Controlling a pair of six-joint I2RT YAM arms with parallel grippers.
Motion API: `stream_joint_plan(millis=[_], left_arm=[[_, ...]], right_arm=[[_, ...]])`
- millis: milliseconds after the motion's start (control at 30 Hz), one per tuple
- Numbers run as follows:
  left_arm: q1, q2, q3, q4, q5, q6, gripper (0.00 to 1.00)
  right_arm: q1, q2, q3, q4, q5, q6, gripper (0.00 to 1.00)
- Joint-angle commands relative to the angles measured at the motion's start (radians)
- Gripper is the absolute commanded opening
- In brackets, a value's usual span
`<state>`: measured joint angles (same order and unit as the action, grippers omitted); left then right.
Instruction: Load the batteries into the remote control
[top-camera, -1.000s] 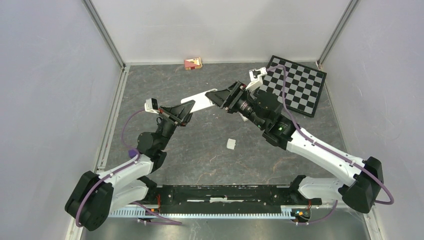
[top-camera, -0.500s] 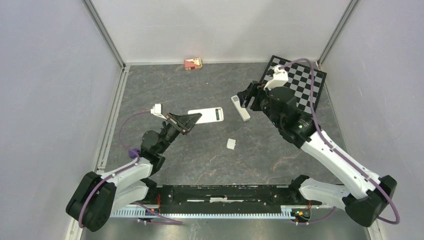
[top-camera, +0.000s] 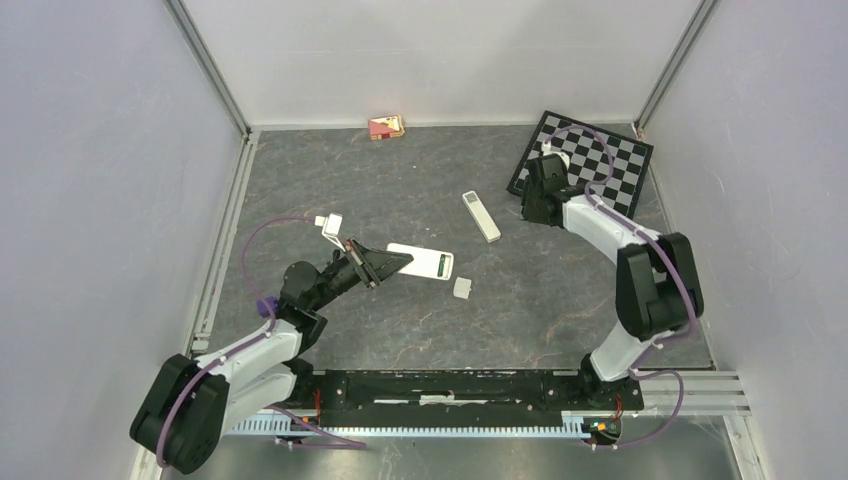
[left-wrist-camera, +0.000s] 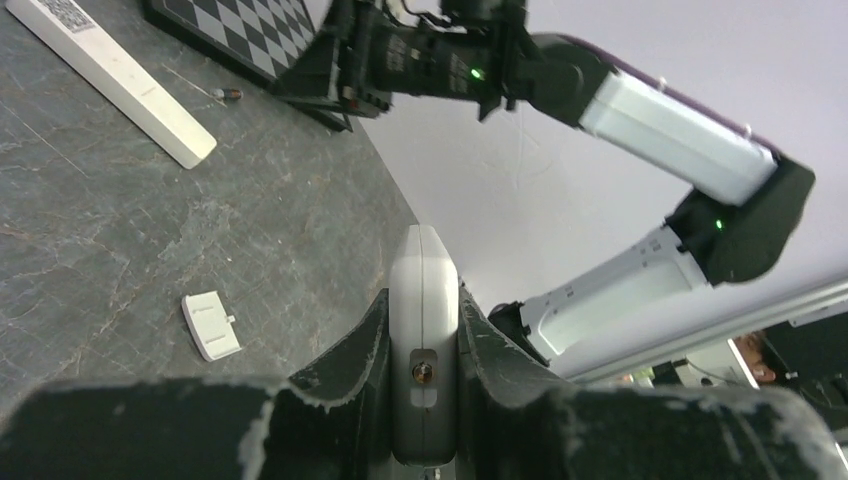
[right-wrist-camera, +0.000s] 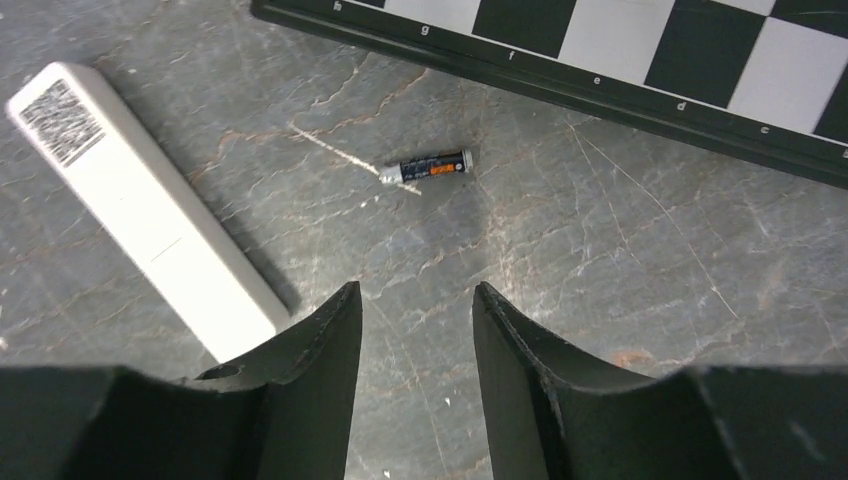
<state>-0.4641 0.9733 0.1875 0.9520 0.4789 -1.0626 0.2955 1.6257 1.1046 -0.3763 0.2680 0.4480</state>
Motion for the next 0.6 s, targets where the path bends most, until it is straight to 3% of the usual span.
stream_joint_plan(millis=[0, 300, 567], left_arm=[[0.016, 0.007, 0.038, 0.034, 0.079, 0.063, 0.02], [0.025, 0.032, 0.037, 0.062, 0.067, 0.053, 0.02], [0.028, 0.032, 0.025, 0.067, 0.056, 0.049, 0.02]], right_arm=[[-0.022, 0.078, 0.103, 0.035, 0.012, 0.031, 0.51], [-0.05, 0.168, 0.132, 0.025, 0.099, 0.202, 0.55], [-0.051, 0.229, 0.161, -0.003, 0.142, 0.293, 0.52]])
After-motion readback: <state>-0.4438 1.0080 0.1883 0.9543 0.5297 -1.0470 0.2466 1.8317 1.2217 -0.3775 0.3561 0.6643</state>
